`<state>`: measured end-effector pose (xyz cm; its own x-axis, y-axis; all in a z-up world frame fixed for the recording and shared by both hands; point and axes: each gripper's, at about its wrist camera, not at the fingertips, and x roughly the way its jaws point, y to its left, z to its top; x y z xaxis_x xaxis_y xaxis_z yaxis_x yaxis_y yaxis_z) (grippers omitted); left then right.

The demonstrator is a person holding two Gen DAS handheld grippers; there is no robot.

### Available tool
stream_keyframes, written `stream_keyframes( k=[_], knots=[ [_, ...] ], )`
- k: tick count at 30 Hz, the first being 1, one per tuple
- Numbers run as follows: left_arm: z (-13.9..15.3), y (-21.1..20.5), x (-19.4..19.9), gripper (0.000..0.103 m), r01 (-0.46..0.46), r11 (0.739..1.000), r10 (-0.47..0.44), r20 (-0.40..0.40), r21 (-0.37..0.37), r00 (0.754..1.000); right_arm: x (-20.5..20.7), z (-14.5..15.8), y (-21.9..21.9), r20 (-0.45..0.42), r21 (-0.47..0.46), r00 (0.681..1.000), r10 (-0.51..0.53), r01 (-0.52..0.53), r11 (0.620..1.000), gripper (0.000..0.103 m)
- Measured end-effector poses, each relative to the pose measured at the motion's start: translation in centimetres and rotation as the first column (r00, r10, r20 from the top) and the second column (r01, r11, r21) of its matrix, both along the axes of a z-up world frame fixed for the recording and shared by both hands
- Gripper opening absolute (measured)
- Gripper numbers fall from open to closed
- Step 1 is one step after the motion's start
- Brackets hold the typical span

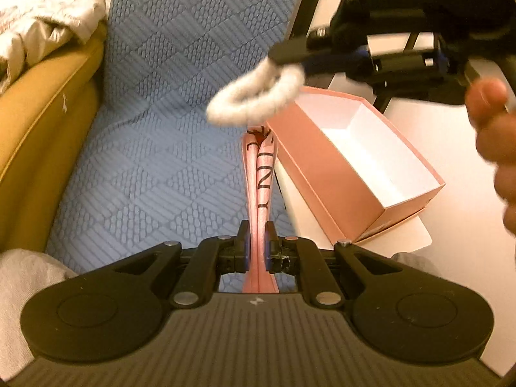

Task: Organize objects
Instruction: 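Carry the hair tie to the strip end held by the left tool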

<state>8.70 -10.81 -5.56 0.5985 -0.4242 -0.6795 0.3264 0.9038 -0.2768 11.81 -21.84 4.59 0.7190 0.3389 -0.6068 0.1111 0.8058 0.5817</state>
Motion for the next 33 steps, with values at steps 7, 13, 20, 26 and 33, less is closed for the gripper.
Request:
stream_keyframes(
  k=[7, 13, 20, 26, 33],
  knots=[
    [1.0, -0.7, -1.3, 0.010, 0.001, 1.000, -0.002, 0.046, 0.010, 0.999, -1.3, -0.8, 0.4, -0.041, -0.071, 0.998, -0.046, 0.043, 0.997, 0.012],
    [1.3, -0.7, -1.9, 0.010, 0.001, 1.000, -0.003, 0.078, 0.027, 0.997, -1.6, -1.5, 0.6, -0.062, -0.095, 0.996, -0.064, 0.058, 0.994, 0.014],
    [1.2, -0.9, -2.5, 0.010, 0.005, 0.999, -0.010, 0.092, 0.049, 0.996, -2.3, -1.8, -0.3, -0.069, -0.116, 0.991, -0.114, 0.105, 0.988, 0.036],
    [1.2, -1.5, -2.5, 0.010, 0.023, 0.996, -0.033, 0.114, 0.088, 0.993, -3.2, -0.3, 0.3, 0.019, -0.186, 0.995, -0.095, 0.097, 0.978, 0.036],
    [1.1, -2.4, -2.9, 0.009, 0.039, 0.986, -0.065, 0.157, 0.164, 0.986, -2.2, -0.1, 0.5, -0.010, -0.116, 1.000, -0.019, 0.017, 0.993, 0.022]
  ],
)
